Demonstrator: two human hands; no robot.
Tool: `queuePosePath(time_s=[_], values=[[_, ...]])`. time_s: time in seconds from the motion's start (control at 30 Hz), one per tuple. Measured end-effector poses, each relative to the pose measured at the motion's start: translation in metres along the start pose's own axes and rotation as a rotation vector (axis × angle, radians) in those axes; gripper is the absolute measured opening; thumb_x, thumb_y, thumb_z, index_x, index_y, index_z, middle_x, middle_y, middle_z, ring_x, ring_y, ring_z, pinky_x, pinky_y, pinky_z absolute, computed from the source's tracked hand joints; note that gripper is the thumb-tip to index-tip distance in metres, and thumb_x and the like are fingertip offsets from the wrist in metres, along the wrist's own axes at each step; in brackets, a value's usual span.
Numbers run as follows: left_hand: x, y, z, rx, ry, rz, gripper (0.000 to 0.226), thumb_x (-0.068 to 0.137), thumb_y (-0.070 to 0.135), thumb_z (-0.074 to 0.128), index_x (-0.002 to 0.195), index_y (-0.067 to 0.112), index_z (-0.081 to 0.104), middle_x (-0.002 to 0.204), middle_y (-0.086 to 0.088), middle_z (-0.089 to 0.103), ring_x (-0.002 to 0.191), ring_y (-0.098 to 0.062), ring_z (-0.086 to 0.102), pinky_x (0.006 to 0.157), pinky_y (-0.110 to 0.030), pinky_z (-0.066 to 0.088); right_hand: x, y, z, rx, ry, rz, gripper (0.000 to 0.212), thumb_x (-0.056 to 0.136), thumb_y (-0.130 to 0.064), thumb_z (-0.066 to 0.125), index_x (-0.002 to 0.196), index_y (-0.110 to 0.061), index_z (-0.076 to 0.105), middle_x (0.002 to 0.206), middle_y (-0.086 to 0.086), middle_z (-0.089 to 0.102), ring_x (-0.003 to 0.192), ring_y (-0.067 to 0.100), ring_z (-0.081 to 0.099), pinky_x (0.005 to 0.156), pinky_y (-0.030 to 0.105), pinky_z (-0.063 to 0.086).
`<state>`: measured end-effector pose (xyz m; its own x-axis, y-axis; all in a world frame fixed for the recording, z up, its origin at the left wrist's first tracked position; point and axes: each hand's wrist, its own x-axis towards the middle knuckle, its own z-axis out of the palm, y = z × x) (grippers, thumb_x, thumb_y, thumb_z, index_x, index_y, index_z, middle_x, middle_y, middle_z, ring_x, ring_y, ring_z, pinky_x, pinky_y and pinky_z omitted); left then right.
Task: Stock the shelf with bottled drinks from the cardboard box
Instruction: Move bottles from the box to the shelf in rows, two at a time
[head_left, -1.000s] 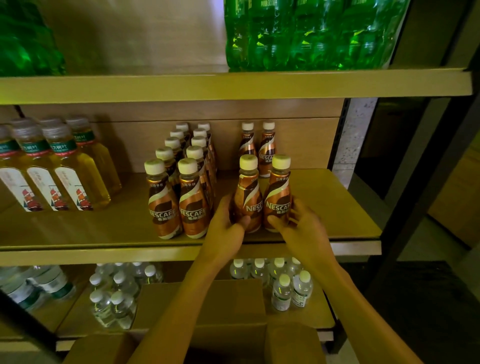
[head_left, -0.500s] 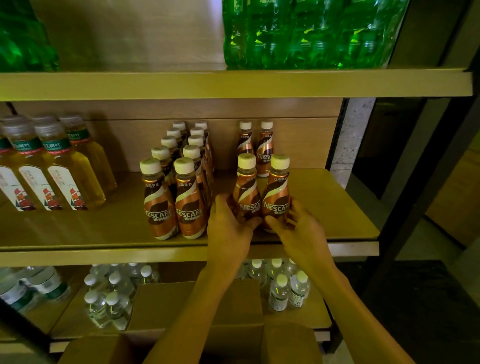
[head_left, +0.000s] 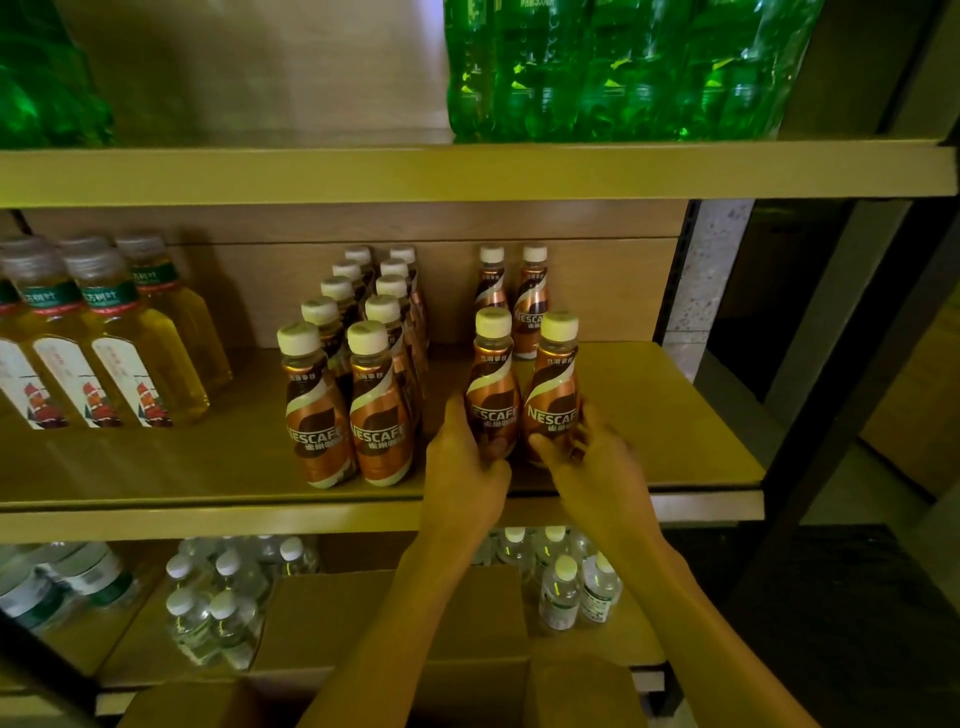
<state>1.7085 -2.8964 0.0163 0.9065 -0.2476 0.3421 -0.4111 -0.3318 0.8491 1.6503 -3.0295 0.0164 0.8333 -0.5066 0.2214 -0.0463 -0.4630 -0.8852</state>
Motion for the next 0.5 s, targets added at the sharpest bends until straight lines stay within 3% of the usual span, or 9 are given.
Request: queuePosePath(time_s=[0.1, 0.2, 0.3, 0.5], values=[[0.015, 0.006, 0.007, 0.063, 0.018, -0.068, 0.051, 0.087, 0.000, 0.065, 0.134, 0.010, 0.046, 0.125, -0.007, 0.063, 0.117, -0.024, 0.061, 0.078, -0.021, 0.046, 0.016, -0.003, 0.003, 0.007, -0.021, 0.024, 0.049, 0.093, -0.023, 0.069, 0.138, -0.025, 0.048, 0.111, -0.014, 0.061, 0.102, 0.005, 0.058, 0.068, 0.009, 0.039], [0.034, 0.009, 0.014, 0.107, 0.026, -0.117, 0.046, 0.090, 0.007, 0.067, 0.132, 0.008, 0.047, 0.126, -0.011, 0.063, 0.118, -0.030, 0.061, 0.080, -0.025, 0.046, 0.038, -0.006, 0.006, -0.053, 0.009, 0.027, 0.050, 0.092, -0.026, 0.071, 0.137, -0.023, 0.049, 0.116, -0.005, 0.067, 0.092, 0.011, 0.063, 0.069, 0.023, 0.053], [0.059, 0.009, 0.022, 0.110, 0.022, -0.111, 0.048, 0.091, 0.010, 0.067, 0.135, 0.006, 0.045, 0.129, -0.014, 0.062, 0.121, -0.033, 0.060, 0.090, -0.035, 0.051, 0.064, -0.008, 0.010, -0.072, 0.008, 0.043, 0.047, 0.092, -0.023, 0.070, 0.135, -0.020, 0.051, 0.114, 0.001, 0.069, 0.075, 0.006, 0.064, 0.056, 0.020, 0.049], [0.104, 0.010, 0.040, 0.053, -0.007, -0.191, 0.057, 0.095, 0.013, 0.064, 0.146, 0.014, 0.038, 0.139, -0.011, 0.055, 0.129, -0.030, 0.053, 0.102, -0.040, 0.046, 0.111, -0.003, 0.015, -0.107, 0.008, 0.058, 0.046, 0.092, -0.023, 0.069, 0.134, -0.014, 0.053, 0.118, 0.006, 0.067, 0.097, 0.021, 0.066, 0.062, 0.022, 0.048]])
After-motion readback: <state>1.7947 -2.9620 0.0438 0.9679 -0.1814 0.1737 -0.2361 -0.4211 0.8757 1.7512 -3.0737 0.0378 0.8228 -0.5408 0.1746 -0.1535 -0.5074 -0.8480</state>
